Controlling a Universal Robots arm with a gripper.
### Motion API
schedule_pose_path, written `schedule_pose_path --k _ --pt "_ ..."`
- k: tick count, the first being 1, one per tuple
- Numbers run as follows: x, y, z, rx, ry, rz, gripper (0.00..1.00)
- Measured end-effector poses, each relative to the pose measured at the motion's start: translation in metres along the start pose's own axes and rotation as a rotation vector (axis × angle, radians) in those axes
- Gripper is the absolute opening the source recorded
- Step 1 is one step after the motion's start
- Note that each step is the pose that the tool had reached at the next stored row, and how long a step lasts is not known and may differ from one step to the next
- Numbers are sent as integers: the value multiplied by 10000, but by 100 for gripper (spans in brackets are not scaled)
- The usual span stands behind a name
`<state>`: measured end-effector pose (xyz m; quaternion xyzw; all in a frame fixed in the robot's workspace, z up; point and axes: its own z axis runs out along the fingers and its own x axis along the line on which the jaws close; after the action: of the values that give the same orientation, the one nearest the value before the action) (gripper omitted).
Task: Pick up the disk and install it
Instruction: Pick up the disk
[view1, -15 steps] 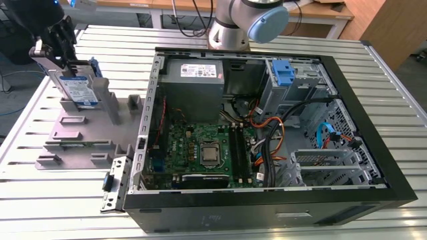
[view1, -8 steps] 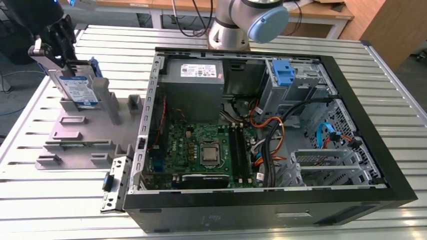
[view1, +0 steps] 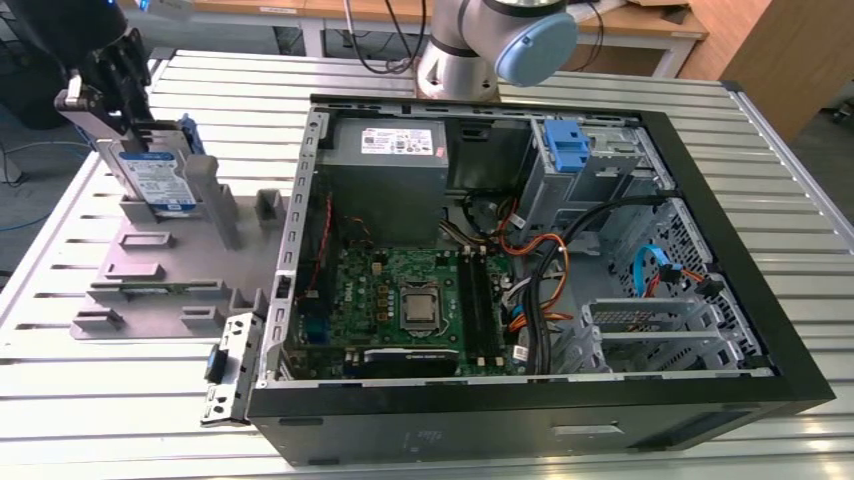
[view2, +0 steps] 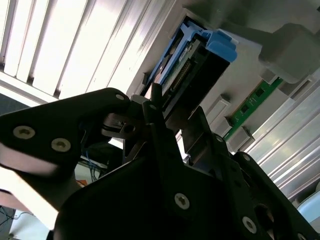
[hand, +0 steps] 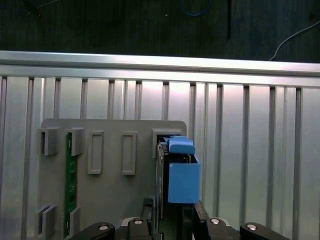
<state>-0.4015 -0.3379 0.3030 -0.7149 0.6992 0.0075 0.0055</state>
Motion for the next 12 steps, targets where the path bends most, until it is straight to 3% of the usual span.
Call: schedule_pose_path --k 12 --pt "0 -21 -19 3 0 225 42"
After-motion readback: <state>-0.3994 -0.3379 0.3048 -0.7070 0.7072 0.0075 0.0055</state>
